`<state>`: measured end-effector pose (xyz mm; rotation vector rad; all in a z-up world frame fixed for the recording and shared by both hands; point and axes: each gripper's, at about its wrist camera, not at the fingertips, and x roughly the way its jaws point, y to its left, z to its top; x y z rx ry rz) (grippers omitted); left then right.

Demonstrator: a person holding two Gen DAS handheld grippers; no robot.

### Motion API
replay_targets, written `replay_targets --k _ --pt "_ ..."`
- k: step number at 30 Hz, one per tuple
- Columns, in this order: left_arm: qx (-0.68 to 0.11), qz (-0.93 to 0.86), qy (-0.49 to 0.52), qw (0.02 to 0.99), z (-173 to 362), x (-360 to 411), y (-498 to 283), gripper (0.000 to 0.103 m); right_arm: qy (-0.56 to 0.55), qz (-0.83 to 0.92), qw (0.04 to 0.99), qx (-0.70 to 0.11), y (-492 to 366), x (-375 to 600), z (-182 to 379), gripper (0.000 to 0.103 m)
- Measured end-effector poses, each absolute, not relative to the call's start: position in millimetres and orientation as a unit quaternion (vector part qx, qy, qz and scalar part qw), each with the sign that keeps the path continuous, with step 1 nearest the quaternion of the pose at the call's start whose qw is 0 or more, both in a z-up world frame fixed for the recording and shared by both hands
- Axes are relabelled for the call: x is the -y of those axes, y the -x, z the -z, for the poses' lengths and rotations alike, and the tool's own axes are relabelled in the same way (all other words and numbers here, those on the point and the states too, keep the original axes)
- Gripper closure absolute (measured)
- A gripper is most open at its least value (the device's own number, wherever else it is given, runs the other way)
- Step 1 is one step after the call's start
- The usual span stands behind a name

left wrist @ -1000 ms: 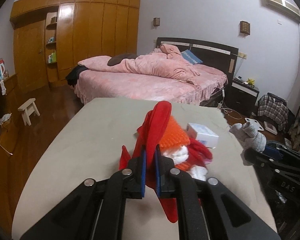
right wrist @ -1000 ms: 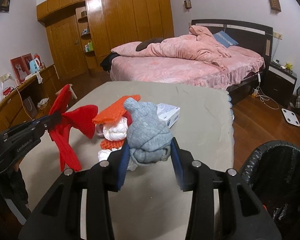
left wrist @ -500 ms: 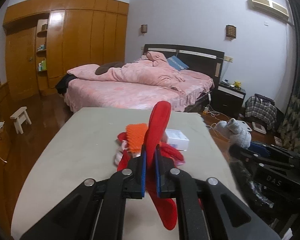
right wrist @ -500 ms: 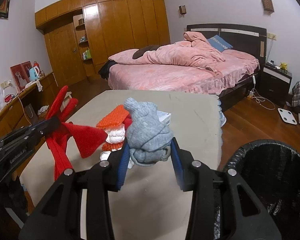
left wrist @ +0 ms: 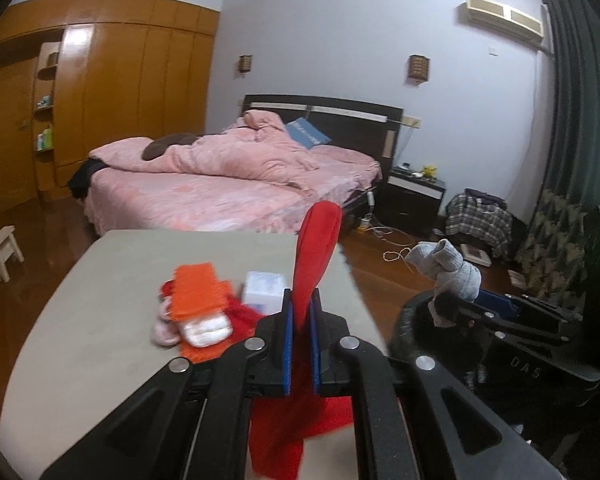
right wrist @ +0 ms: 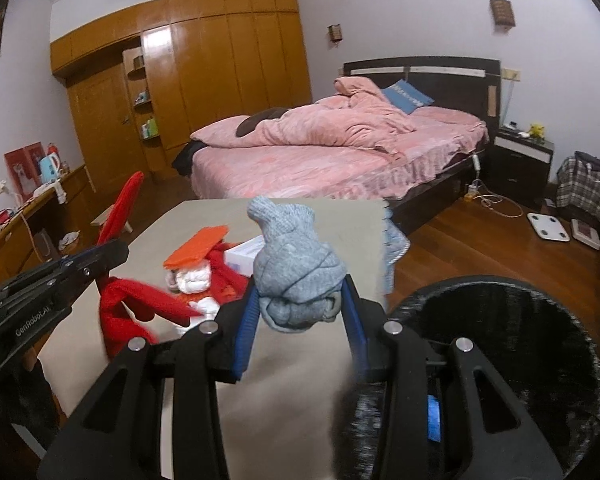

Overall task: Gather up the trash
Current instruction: 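Carry the grey item and red cloth over the trash bin and open both tools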

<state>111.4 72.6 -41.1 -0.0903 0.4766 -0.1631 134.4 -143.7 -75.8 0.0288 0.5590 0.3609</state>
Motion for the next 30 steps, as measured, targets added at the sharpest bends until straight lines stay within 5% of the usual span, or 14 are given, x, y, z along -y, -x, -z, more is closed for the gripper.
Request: replay_targets --k 30 --pt "-0.234 0.265 0.021 0.935 33 113 -155 0.096 -0.045 0.000 0.963 -0.265 -103 312 82 0.065"
